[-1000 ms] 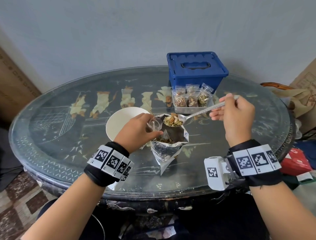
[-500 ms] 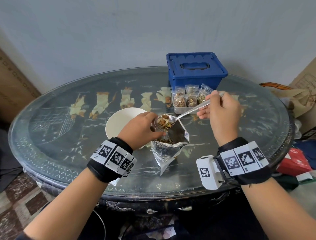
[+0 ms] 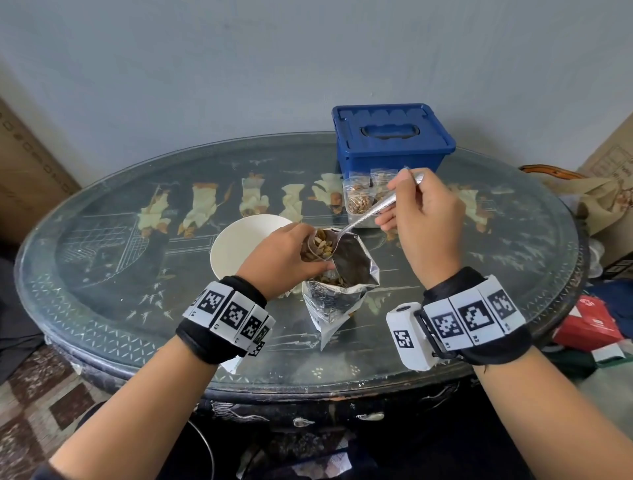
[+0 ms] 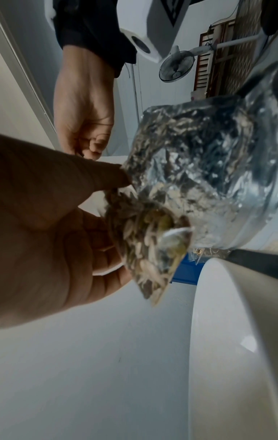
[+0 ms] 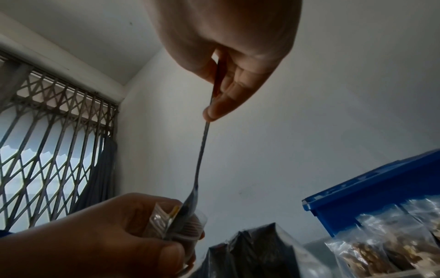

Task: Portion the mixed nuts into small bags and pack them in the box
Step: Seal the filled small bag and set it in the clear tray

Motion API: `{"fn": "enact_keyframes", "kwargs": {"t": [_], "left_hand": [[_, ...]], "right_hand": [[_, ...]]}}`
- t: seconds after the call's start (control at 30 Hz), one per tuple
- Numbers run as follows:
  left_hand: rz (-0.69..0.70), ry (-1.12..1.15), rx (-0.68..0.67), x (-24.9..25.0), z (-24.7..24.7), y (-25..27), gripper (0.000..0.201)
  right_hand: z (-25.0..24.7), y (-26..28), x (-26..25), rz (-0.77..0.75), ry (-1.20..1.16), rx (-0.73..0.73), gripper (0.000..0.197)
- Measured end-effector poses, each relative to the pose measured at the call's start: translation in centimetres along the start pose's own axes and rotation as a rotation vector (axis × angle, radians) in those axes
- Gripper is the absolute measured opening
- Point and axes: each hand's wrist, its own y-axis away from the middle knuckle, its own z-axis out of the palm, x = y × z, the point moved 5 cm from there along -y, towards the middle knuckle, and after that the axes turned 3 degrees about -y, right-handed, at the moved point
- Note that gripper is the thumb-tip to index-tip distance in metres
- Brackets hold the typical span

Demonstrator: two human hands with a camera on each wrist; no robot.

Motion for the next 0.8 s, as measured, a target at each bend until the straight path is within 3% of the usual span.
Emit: {"fn": "enact_keyframes", "kwargs": {"t": [0.37,0.8], "left_hand": [[-0.089,0.204,0.192,-1.5,0.2,1.6,0.047],[-0.107,0.344,0.277,-2.0,-0.1,2.0,0.030]], "right_hand": [[2.1,0.0,-4.1,-0.350,0.071,-0.110,0.025],[1.5,-0.6,-5.5,-0.423,-0.039,-0.091,0.025]]}}
